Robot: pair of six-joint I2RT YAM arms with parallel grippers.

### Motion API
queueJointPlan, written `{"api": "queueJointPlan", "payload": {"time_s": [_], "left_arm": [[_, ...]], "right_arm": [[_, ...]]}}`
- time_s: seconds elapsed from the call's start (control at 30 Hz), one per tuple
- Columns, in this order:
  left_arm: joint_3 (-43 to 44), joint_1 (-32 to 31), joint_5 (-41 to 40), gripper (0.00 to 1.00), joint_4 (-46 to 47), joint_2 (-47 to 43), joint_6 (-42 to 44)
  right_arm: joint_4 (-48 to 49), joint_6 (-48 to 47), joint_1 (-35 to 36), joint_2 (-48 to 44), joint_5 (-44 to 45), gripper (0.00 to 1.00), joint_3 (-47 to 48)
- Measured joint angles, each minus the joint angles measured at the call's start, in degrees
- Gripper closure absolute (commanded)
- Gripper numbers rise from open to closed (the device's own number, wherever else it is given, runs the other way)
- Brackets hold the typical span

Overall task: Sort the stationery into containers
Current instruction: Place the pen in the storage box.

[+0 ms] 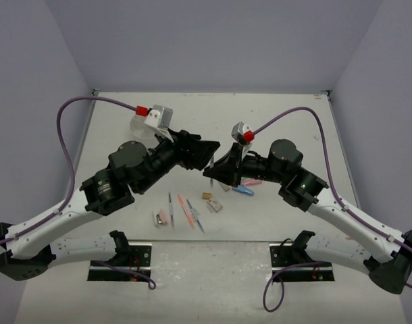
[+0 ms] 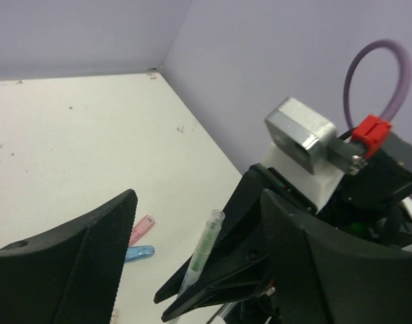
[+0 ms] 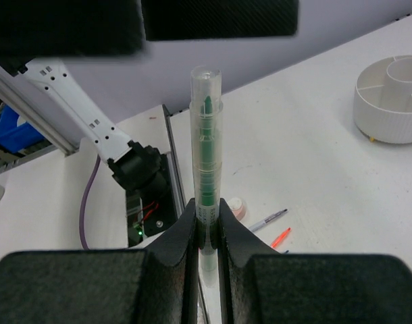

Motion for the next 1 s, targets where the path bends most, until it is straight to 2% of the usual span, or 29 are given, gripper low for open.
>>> {"api": "queueJointPlan", "payload": {"time_s": [0.23, 0.33, 0.47, 0.7, 0.73, 0.77, 0.87, 0.9, 1.0], "left_arm": [[0.0, 5.3, 11.9, 0.51, -1.2, 5.6, 0.0], [0.0, 6.1, 16.5, 0.76, -1.1, 6.0, 0.0], [0.0, 6.3, 19.2, 0.97, -1.0, 6.1, 0.6], [0.0, 6.8, 19.6, 1.00, -2.8, 6.6, 1.8], [0.0, 6.8, 19.6, 1.00, -2.9, 6.7, 1.9], [0.0, 6.9, 19.6, 1.00, -3.0, 6.8, 2.2], [0.0, 7.1, 18.9, 1.00, -3.5, 7.0, 2.7], [0.0, 7.1, 18.5, 1.00, -4.0, 7.0, 2.9], [0.7, 7.7, 13.9, 1.00, -6.0, 8.0, 3.1]], "right_arm": [[-2.5, -2.2, 0.2, -0.7, 0.1, 1.00, 0.0], [-3.6, -2.8, 0.3, -0.8, 0.3, 1.00, 0.0], [-5.0, -3.3, 0.3, -0.8, 1.2, 1.00, 0.0], [-7.2, -3.5, 0.6, -0.8, 4.3, 0.99, 0.0], [-7.4, -3.5, 0.6, -0.7, 4.6, 0.88, 0.0], [-7.4, -3.5, 0.6, -0.7, 4.9, 0.55, 0.0], [-7.5, -3.6, 0.6, -0.6, 6.1, 0.07, 0.0], [-7.4, -3.8, 0.6, -0.6, 6.7, 0.01, 0.0], [-7.8, -3.8, 0.5, -0.7, 10.4, 0.01, 0.0]]}}
